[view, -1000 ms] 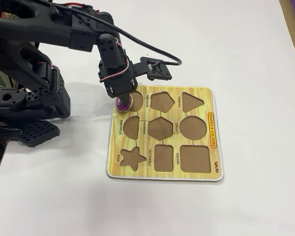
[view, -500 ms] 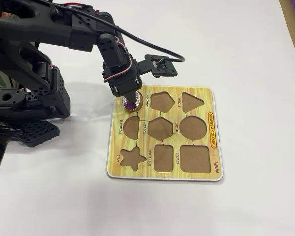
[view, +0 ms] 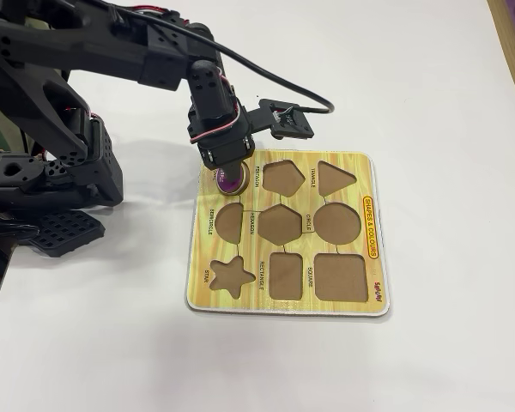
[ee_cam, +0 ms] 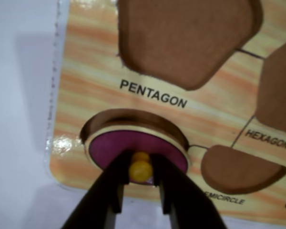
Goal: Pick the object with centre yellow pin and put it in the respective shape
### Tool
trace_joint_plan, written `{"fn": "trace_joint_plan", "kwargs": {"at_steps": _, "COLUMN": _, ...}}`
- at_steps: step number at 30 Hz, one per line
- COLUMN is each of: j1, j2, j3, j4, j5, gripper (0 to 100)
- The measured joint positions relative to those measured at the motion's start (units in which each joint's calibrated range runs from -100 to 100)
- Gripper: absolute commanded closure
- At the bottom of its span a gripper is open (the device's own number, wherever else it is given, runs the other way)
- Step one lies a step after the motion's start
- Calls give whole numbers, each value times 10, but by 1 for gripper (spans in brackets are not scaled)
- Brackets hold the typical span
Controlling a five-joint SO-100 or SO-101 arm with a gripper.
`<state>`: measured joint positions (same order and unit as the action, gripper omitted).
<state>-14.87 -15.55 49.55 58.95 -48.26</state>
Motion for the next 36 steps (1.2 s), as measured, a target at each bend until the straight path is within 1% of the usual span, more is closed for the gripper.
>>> {"fn": "trace_joint_plan", "kwargs": {"at_steps": 9, "j1": -22, "j2": 4, "j3": -4, "j4": 0, "j5": 1, "gripper": 95}}
{"fn": "trace_joint_plan", "kwargs": {"at_steps": 36, "j1": -19, "j2": 5, "j3": -25, "j4": 0, "j5": 1, "gripper": 95}}
